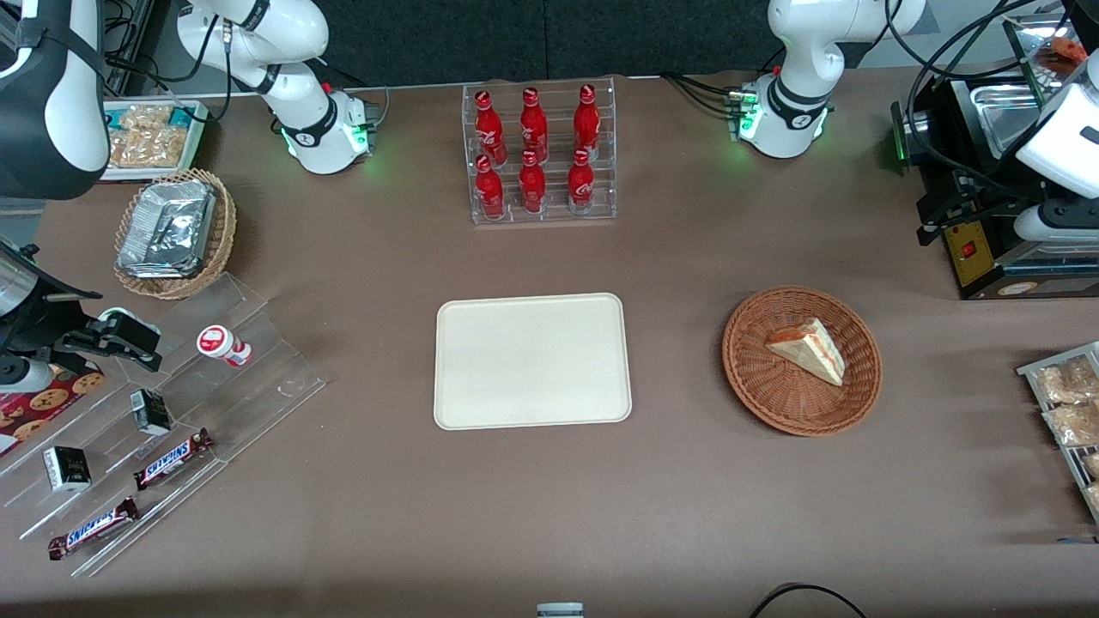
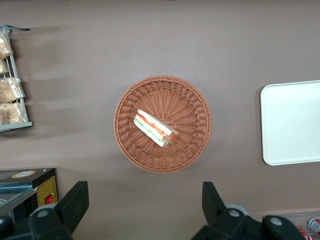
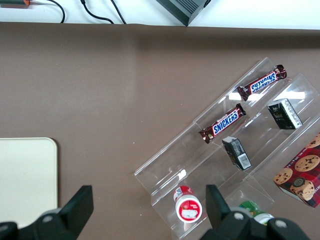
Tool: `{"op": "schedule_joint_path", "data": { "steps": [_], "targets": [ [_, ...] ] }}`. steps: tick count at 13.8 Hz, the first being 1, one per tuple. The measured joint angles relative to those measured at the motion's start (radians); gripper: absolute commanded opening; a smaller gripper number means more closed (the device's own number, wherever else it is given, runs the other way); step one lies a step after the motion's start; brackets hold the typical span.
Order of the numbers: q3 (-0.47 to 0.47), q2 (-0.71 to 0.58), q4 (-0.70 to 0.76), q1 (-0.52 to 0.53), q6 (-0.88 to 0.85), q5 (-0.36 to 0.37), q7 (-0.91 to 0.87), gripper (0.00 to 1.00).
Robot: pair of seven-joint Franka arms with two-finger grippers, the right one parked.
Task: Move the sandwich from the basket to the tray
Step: 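Move the left gripper over the wicker basket toward the sandwich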
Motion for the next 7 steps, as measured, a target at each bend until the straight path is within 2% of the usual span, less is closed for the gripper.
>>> {"op": "schedule_joint_path", "data": {
  "steps": [5,7],
  "targets": [
    [0.001,0.005,-0.006,0.0,-0.011,-0.001,-0.024,1.0],
    [0.002,0.017,-0.03,0.0,-0.012,-0.005,-0.16,1.0]
  ]
}}
